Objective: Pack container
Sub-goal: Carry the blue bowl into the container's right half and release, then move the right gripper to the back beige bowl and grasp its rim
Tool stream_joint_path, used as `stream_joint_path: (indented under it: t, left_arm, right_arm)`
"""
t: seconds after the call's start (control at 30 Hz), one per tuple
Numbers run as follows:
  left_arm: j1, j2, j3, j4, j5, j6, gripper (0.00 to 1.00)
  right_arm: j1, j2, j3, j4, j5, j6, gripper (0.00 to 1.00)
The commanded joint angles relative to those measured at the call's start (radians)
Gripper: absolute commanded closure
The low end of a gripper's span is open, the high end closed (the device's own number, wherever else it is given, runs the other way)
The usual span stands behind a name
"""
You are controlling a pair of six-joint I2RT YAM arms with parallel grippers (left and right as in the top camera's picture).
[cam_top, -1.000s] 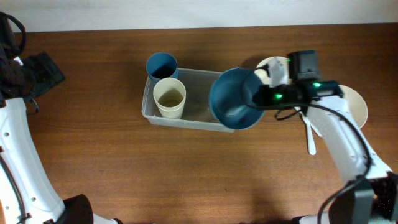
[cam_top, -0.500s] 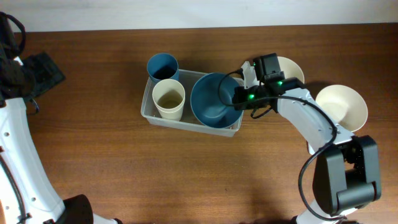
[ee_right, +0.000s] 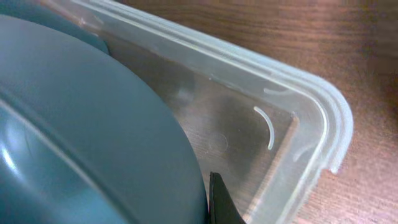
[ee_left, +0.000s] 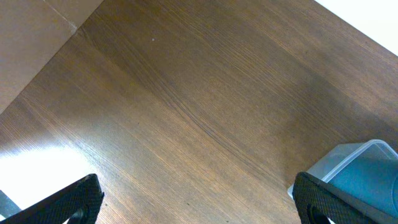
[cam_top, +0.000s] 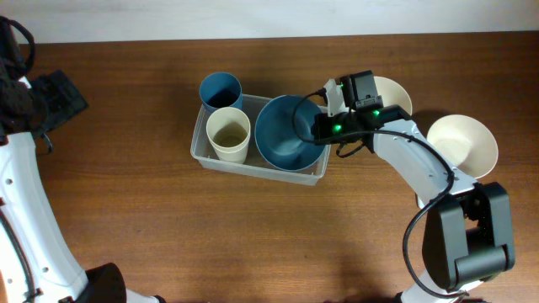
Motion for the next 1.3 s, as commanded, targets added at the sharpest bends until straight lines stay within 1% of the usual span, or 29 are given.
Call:
stream_joint_path:
  t: [0.0, 0.43, 0.47, 0.5, 0.57, 0.6, 0.63, 0.67, 0.73, 1.03, 1.13, 1.27]
  left_arm:
    - [0.003, 0.003, -0.003, -0.001, 0.004, -0.010, 0.00]
    - [0.003, 0.003, -0.003, -0.001, 0.004, -0.010, 0.01]
    - [0.003, 0.003, -0.003, -0.001, 0.004, -0.010, 0.00]
    - [0.003, 0.003, -0.003, -0.001, 0.004, -0.010, 0.00]
    - [0.003, 0.003, -0.003, -0.001, 0.004, -0.010, 0.00]
    - [0.003, 0.003, -0.003, -0.001, 0.004, -0.010, 0.00]
    - [0.003, 0.003, -0.003, -0.001, 0.004, -0.010, 0.00]
    - [0.003, 0.003, -0.003, -0.001, 0.004, -0.010, 0.00]
    - [0.003, 0.003, -0.003, -0.001, 0.004, -0.010, 0.00]
    - [0.003, 0.003, -0.003, -0.001, 0.004, -0.010, 0.00]
    - [0.003, 0.003, -0.003, -0.001, 0.004, -0.010, 0.00]
    - [0.003, 0.003, -0.003, -0.001, 0.004, -0.010, 0.00]
  right_arm:
    - [0.029, 0.021, 0.022, 0.022, 0.001, 0.004, 0.96]
    - [0.059, 0.055, 0.022, 0.066, 0.002, 0.016, 0.96]
    - [0.059, 0.055, 0.022, 0.068, 0.002, 0.016, 0.82]
    - [0.059, 0.055, 0.022, 0.071, 0.002, 0.016, 0.58]
    - [0.059, 0.055, 0.022, 0.071, 0.002, 0.016, 0.29]
    - [0.059, 0.055, 0.022, 0.071, 0.002, 0.016, 0.21]
    - [0.059, 0.055, 0.022, 0.071, 0.002, 0.016, 0.18]
    - [0.059, 0.055, 0.022, 0.071, 0.002, 0.016, 0.16]
    - [0.059, 0.055, 0.022, 0.071, 0.002, 0.016, 0.15]
    - [0.059, 0.055, 0.037, 0.058, -0.034, 0.015, 0.15]
    - [0.059, 0.055, 0.080, 0.005, -0.037, 0.008, 0.15]
    - [0.059, 0.055, 0.185, -0.121, -0.032, -0.034, 0.15]
